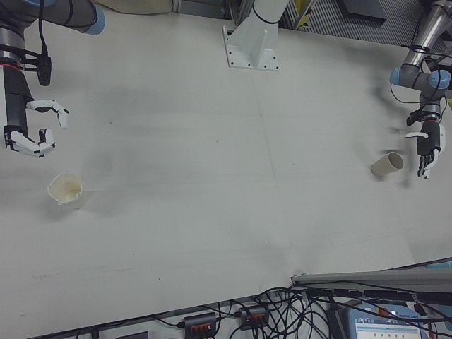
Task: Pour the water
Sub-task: 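Close the left hand around the white paper cup beside it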
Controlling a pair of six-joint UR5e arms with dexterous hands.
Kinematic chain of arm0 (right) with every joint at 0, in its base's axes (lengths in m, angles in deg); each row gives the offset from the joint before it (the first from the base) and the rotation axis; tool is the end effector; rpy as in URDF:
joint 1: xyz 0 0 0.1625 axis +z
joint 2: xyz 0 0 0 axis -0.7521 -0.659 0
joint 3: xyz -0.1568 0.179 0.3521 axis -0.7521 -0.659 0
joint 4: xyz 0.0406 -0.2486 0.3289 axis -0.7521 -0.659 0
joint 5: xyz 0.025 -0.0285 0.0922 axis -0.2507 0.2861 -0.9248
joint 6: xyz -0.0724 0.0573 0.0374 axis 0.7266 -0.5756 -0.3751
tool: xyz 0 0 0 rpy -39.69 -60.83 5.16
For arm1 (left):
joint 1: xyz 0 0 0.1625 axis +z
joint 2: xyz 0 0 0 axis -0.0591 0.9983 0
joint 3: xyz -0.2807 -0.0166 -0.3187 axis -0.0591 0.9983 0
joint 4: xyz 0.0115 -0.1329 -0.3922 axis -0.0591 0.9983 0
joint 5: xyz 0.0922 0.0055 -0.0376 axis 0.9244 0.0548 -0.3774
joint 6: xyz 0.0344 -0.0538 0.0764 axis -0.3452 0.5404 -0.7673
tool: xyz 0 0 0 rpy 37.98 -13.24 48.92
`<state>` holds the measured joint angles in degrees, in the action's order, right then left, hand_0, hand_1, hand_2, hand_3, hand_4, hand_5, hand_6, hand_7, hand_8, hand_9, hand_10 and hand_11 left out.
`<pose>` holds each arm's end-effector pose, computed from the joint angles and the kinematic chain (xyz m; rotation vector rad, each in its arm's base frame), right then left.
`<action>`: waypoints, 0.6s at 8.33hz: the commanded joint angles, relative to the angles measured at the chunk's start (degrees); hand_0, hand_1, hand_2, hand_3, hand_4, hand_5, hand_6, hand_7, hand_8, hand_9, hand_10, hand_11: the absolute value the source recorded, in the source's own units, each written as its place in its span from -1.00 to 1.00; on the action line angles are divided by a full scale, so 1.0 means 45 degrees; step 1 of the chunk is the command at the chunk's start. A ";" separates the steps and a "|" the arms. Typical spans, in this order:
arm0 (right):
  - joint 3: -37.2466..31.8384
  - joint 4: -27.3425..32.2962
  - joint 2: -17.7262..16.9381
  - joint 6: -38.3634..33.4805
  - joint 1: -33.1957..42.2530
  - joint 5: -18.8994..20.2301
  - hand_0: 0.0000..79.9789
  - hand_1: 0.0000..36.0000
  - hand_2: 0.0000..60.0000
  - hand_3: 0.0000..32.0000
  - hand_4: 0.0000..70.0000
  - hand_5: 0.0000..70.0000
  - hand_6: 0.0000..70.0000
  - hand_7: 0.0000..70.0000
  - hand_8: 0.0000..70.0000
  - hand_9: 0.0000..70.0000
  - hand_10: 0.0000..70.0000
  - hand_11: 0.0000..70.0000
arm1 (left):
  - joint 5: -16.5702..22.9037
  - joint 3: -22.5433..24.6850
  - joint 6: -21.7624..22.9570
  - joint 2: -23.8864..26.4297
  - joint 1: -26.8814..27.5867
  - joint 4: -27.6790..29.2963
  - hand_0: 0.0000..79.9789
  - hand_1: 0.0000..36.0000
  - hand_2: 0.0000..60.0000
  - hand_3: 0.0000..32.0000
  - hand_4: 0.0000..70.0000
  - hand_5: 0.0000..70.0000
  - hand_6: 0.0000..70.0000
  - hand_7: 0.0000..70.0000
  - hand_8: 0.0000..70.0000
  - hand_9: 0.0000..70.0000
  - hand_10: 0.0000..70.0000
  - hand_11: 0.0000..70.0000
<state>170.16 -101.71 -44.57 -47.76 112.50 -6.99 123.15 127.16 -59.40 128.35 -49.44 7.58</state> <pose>-0.0375 -0.4414 0.6599 0.1526 -2.0306 1.9267 0.1664 -0.4203 0.7545 -0.0014 2.1869 -1.6005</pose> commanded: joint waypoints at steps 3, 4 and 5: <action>-0.0310 0.0000 -0.0007 -0.0032 -0.0002 0.0021 0.13 -0.40 0.59 -1.00 0.01 1.00 0.92 1.00 0.99 1.00 1.00 1.00 | -0.0050 0.0011 -0.0447 0.1313 0.0702 -0.1042 0.28 0.07 -0.51 -1.00 -0.87 -0.35 -0.81 -0.66 -0.85 -0.79 -0.87 -0.76; -0.0427 0.0019 -0.0007 -0.0052 -0.0021 0.0021 0.11 -0.40 0.60 -1.00 -0.03 1.00 0.90 1.00 0.97 1.00 1.00 1.00 | -0.0050 -0.0028 -0.0718 0.1586 0.0702 -0.1103 0.26 0.01 -0.53 -1.00 -0.86 -0.34 -0.81 -0.66 -0.85 -0.79 -0.88 -0.77; -0.0428 0.0020 -0.0007 -0.0071 -0.0002 0.0021 0.11 -0.41 0.60 -1.00 -0.04 1.00 0.89 1.00 0.97 1.00 1.00 1.00 | -0.0050 -0.0028 -0.0701 0.1744 0.0721 -0.1278 0.24 -0.08 -0.60 -1.00 -0.87 -0.37 -0.83 -0.69 -0.86 -0.81 -0.90 -0.80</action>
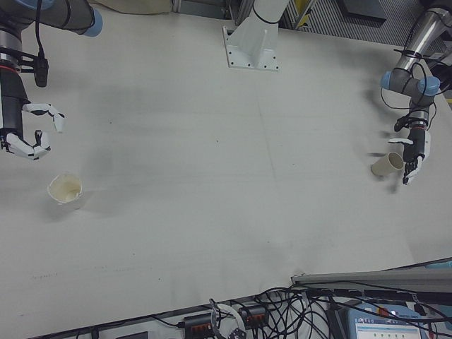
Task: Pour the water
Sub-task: 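Close the left hand around the white paper cup beside it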
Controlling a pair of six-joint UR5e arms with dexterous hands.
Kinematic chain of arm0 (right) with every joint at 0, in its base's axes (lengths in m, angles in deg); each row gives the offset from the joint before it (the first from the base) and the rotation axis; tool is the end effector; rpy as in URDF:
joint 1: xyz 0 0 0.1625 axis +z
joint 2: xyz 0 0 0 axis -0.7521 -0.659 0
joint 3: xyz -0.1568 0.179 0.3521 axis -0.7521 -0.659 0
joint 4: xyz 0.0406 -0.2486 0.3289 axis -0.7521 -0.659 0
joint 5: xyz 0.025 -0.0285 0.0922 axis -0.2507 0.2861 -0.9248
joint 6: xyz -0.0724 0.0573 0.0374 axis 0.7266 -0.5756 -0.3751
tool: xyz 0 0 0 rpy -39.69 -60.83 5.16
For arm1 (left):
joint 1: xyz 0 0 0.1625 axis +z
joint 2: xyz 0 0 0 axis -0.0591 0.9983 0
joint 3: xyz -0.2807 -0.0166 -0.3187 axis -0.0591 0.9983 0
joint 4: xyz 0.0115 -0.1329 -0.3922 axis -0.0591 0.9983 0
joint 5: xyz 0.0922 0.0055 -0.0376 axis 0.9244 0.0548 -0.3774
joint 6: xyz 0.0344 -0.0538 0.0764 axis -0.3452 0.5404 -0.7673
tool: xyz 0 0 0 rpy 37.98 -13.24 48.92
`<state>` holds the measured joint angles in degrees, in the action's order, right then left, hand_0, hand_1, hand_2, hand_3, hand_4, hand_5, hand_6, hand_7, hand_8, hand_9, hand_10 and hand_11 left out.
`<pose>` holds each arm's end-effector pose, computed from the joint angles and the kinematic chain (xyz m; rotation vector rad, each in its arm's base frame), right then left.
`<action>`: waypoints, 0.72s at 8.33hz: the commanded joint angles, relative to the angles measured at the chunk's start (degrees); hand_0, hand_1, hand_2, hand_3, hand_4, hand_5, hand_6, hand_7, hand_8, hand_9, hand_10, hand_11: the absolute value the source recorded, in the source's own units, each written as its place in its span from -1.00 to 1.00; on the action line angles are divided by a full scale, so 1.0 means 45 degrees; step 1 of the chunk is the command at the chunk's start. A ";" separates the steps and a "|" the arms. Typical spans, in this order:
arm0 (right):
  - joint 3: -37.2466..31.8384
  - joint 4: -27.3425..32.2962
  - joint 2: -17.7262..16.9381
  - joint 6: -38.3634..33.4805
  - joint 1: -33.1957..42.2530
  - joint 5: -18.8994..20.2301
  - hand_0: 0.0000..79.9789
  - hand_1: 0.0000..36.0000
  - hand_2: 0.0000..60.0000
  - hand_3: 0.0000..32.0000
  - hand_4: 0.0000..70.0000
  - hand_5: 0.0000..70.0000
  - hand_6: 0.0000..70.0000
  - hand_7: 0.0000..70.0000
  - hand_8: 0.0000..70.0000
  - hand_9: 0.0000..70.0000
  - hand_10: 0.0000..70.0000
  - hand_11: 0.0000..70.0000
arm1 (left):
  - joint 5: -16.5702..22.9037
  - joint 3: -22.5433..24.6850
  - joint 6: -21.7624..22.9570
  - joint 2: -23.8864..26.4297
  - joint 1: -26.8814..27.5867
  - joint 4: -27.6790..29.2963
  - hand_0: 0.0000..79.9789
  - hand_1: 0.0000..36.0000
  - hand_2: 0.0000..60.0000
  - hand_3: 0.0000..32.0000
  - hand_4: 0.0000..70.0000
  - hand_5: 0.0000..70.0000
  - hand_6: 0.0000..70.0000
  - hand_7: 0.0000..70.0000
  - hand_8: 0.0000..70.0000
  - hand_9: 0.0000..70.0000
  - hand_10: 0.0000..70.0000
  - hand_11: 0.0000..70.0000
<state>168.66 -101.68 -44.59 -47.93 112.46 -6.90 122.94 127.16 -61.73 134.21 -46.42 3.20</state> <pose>-0.0369 -0.4392 0.6728 0.1525 -2.0007 1.9447 0.2270 -0.4475 0.7178 -0.0202 2.1856 -1.5388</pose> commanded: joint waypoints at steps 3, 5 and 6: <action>-0.0114 0.0012 -0.0003 -0.0034 0.0008 0.0000 0.12 -0.39 0.58 -1.00 -0.08 1.00 0.87 1.00 0.96 1.00 1.00 1.00 | -0.0003 -0.0202 -0.0203 0.0969 0.0051 -0.0813 0.26 -0.03 -0.56 -1.00 -0.85 -0.33 -0.81 -0.67 -0.85 -0.81 -0.89 -0.80; -0.0134 0.0012 -0.0023 -0.0034 0.0008 0.0000 0.11 -0.38 0.59 -1.00 -0.10 1.00 0.86 1.00 0.95 1.00 1.00 1.00 | 0.0017 -0.0300 -0.0204 0.0990 0.0051 -0.0873 0.35 0.26 -0.43 -1.00 -0.91 -0.34 -0.81 -0.67 -0.85 -0.80 -0.88 -0.77; -0.0115 0.0012 -0.0023 -0.0034 0.0008 0.0000 0.13 -0.37 0.58 -1.00 -0.10 1.00 0.86 1.00 0.95 1.00 1.00 1.00 | -0.0003 -0.0301 -0.0204 0.0990 0.0051 -0.0892 0.39 0.37 -0.39 -1.00 -0.92 -0.34 -0.81 -0.67 -0.84 -0.79 -0.88 -0.75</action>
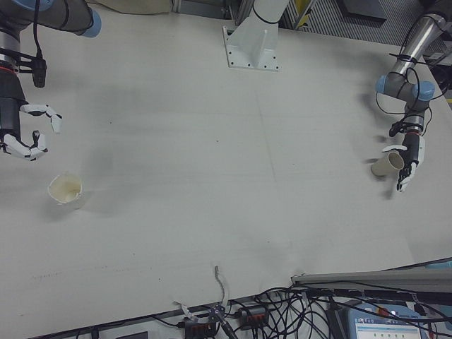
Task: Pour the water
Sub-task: 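Close the left hand around the white paper cup beside it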
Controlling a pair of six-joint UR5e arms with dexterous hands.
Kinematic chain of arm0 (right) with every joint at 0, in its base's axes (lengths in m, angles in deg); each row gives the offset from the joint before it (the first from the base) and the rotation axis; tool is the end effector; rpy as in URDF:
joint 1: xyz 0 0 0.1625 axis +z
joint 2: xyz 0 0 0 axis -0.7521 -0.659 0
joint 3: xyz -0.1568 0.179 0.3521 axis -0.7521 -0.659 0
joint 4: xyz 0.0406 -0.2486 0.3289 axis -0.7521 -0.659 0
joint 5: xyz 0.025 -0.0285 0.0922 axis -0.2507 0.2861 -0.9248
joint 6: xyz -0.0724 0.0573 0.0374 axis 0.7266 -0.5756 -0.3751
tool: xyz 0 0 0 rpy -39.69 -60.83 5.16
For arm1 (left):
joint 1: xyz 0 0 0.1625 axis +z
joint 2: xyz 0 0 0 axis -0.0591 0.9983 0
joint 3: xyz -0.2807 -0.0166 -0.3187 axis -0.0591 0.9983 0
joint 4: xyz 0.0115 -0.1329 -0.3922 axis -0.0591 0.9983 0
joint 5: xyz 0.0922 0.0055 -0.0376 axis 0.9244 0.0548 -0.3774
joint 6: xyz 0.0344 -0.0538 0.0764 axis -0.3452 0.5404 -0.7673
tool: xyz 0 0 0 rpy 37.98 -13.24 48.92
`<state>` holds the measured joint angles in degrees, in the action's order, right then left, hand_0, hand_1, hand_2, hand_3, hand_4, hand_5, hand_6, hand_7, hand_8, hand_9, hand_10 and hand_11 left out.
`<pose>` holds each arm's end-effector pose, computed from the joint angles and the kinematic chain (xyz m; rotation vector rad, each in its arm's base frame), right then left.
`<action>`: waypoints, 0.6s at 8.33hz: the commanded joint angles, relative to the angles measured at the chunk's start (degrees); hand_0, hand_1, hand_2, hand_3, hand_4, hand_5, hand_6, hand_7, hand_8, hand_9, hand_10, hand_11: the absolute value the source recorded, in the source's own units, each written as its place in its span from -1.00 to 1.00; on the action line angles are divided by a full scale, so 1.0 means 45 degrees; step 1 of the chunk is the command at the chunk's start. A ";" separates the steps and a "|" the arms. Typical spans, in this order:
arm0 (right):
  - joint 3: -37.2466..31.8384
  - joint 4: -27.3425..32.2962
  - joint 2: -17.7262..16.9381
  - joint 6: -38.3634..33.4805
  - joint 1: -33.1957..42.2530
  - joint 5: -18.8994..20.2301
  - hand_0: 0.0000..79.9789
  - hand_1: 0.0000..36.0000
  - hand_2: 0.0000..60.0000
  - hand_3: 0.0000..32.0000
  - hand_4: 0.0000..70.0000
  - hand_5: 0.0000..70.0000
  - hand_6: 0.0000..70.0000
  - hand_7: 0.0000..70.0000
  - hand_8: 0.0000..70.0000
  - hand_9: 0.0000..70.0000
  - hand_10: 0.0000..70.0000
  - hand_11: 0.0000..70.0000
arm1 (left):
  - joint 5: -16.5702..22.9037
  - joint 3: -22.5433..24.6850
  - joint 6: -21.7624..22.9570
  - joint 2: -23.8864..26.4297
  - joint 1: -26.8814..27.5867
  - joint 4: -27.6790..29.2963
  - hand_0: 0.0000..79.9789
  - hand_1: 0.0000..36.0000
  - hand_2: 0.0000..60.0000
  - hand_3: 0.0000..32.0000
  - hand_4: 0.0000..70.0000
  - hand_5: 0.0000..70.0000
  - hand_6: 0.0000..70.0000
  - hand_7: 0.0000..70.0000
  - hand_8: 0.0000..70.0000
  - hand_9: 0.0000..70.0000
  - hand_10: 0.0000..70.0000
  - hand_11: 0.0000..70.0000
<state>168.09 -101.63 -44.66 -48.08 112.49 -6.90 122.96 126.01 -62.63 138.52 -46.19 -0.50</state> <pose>-0.0360 -0.4379 0.6780 0.1525 -1.9899 1.9535 0.2539 -0.4698 0.6987 -0.0045 2.1690 -1.5325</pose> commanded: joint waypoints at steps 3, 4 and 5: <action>0.0012 0.0000 -0.0025 -0.0020 0.0020 0.0000 0.14 -0.36 0.57 -1.00 -0.12 1.00 0.84 1.00 0.95 1.00 1.00 1.00 | -0.0007 -0.0045 -0.0023 0.0032 0.0000 -0.0128 0.37 0.36 -0.36 -1.00 -0.93 -0.35 -0.81 -0.67 -0.84 -0.79 -0.88 -0.76; 0.0012 0.0000 -0.0045 -0.0039 0.0020 0.0000 0.14 -0.36 0.56 -1.00 -0.13 1.00 0.83 1.00 0.94 1.00 1.00 1.00 | -0.0007 -0.0025 -0.0042 0.0032 0.0000 -0.0168 0.36 0.34 -0.36 -1.00 -0.92 -0.33 -0.81 -0.66 -0.84 -0.79 -0.88 -0.76; 0.0012 0.0000 -0.0064 -0.0039 0.0020 0.0000 0.14 -0.36 0.54 -1.00 -0.15 1.00 0.82 1.00 0.94 1.00 1.00 1.00 | -0.0007 -0.0025 -0.0042 0.0032 0.0000 -0.0187 0.36 0.29 -0.38 -1.00 -0.83 -0.30 -0.80 -0.67 -0.83 -0.79 -0.87 -0.75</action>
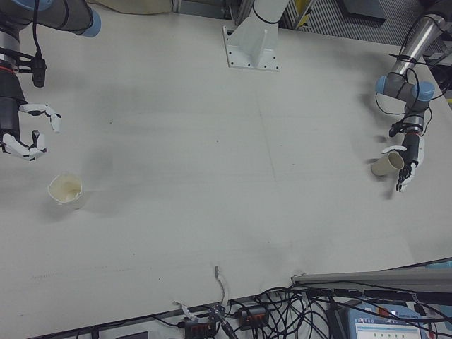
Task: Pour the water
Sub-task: 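Close the left hand around the white paper cup beside it, then lift the white cup slightly with the left hand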
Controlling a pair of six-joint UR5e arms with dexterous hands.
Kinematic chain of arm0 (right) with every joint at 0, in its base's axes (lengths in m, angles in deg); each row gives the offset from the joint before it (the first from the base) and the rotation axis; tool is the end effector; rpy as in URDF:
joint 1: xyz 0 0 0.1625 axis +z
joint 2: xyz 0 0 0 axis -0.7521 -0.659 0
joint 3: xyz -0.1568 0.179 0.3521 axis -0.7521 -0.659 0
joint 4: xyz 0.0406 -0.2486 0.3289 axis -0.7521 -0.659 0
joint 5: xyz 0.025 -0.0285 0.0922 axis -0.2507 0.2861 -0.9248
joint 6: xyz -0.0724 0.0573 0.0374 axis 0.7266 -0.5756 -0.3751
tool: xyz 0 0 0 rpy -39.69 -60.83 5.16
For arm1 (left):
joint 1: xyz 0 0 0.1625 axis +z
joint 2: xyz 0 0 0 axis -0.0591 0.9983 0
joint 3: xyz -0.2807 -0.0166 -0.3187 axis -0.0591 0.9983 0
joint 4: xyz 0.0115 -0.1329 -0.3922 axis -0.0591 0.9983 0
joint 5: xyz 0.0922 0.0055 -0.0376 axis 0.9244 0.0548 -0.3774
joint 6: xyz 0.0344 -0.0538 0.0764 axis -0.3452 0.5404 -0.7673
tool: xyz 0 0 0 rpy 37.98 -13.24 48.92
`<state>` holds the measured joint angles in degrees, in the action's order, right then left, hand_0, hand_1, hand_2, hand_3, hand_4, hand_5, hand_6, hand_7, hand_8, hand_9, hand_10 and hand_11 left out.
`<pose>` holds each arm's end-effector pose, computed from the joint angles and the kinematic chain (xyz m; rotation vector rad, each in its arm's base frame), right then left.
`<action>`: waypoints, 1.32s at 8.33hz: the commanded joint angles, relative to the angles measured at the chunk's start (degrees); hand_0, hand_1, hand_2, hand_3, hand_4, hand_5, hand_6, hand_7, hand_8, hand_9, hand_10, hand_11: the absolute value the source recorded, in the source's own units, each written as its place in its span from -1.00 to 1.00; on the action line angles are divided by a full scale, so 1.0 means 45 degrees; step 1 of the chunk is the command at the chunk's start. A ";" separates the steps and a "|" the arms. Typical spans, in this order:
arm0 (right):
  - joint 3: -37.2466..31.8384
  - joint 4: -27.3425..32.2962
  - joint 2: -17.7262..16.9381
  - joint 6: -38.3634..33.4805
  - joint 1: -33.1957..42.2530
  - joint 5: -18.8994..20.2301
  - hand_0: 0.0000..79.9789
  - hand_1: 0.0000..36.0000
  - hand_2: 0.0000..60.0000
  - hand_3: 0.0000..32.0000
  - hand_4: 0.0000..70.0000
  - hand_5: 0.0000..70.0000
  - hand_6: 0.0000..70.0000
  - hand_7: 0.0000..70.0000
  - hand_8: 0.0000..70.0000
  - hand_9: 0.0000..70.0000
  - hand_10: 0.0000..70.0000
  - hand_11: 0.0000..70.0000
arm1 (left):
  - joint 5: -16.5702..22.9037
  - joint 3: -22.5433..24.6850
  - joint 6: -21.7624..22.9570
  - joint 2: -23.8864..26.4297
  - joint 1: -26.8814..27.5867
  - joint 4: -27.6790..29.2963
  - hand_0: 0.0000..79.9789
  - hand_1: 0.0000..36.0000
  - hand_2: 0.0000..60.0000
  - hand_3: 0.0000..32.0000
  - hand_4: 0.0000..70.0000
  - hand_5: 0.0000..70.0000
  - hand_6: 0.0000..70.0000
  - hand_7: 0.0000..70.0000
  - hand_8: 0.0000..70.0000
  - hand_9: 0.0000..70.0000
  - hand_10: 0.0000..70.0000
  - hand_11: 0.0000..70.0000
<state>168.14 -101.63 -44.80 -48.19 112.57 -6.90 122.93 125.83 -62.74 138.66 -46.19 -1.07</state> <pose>-0.0349 -0.4369 0.6786 0.1524 -1.9893 1.9566 0.2540 -0.4700 0.7002 0.0016 2.1570 -1.5373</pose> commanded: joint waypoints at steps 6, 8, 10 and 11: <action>-0.0019 0.0000 -0.0073 -0.0014 0.0042 0.0000 0.15 -0.33 0.52 -1.00 -0.18 1.00 0.81 1.00 0.93 1.00 1.00 1.00 | -0.0002 0.0072 0.0001 0.0372 0.0000 -0.0842 0.38 0.28 -0.33 -1.00 -0.47 1.00 -0.77 -0.70 -0.82 -0.79 -0.83 -0.71; -0.0019 0.0000 -0.0073 -0.0014 0.0042 0.0000 0.14 -0.34 0.54 -1.00 -0.19 0.99 0.80 1.00 0.92 1.00 1.00 1.00 | -0.0002 0.0092 0.0021 0.0450 0.0000 -0.0979 0.51 0.53 -0.26 -1.00 -0.36 1.00 -0.75 -0.69 -0.81 -0.78 -0.83 -0.69; -0.0038 0.0000 -0.0073 -0.0033 0.0062 0.0000 0.14 -0.33 0.55 -1.00 -0.19 0.99 0.80 1.00 0.92 1.00 1.00 1.00 | -0.0002 0.0170 0.0099 0.0450 0.0000 -0.1058 0.49 0.57 -0.12 -1.00 -0.36 1.00 -0.75 -0.68 -0.81 -0.77 -0.83 -0.69; 0.0000 0.0000 -0.0073 -0.0072 0.0120 0.0000 0.14 -0.33 0.54 -1.00 -0.20 0.99 0.79 1.00 0.92 1.00 1.00 1.00 | 0.0018 0.0306 0.0157 0.0431 -0.0038 -0.1078 0.47 0.57 0.00 -1.00 -0.35 1.00 -0.74 -0.67 -0.81 -0.77 -0.82 -0.69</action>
<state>168.02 -101.63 -45.13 -48.28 112.79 -6.90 122.93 126.38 -62.51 140.63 -46.19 -5.54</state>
